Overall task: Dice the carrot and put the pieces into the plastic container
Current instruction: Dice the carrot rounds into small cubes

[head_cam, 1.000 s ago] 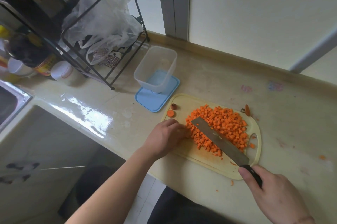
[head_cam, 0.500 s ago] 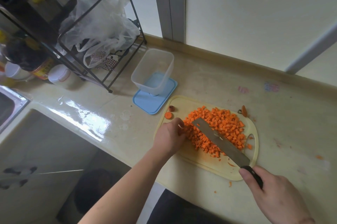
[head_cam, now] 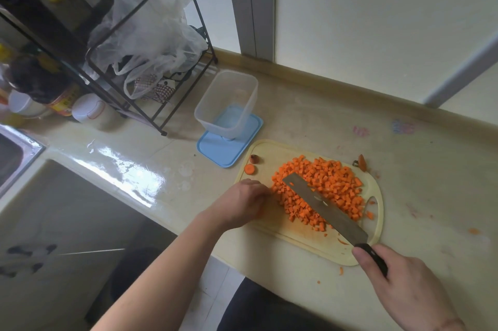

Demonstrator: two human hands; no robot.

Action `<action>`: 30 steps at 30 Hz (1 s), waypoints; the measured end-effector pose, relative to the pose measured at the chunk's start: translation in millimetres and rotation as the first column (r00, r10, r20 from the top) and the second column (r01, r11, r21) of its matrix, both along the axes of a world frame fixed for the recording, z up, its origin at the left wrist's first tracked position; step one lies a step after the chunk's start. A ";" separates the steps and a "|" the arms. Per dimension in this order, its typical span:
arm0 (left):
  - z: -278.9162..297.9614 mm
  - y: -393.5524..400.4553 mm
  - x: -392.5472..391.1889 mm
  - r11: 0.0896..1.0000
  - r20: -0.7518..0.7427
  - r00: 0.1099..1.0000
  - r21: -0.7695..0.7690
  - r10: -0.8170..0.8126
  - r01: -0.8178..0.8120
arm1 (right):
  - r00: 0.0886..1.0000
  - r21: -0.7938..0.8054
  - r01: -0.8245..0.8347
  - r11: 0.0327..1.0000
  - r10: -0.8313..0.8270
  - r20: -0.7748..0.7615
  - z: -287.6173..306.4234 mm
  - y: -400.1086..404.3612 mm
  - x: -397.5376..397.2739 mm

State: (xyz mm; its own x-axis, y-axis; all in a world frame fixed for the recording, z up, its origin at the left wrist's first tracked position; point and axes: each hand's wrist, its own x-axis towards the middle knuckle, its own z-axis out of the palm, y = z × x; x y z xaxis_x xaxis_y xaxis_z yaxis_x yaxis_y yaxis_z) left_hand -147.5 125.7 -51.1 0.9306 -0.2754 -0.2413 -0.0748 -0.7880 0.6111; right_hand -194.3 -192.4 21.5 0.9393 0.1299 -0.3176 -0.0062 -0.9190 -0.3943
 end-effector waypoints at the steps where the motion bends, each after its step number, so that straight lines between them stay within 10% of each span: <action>1: 0.8 3.4 -2.1 1.000 -0.012 1.000 -0.016 -0.020 0.019 | 1.000 -0.001 0.003 1.000 -0.003 0.004 -1.5 -0.1 -0.5; 19: -18.3 29.4 -44.1 0.996 0.183 0.981 -0.071 0.071 -0.059 | 0.999 -0.030 0.003 1.000 -0.004 -0.034 -8.4 9.0 -5.0; 30: -36.0 14.6 -53.9 0.985 0.316 0.940 -0.151 0.127 -0.083 | 0.943 0.271 0.070 0.960 0.024 -0.331 -24.4 44.4 -4.9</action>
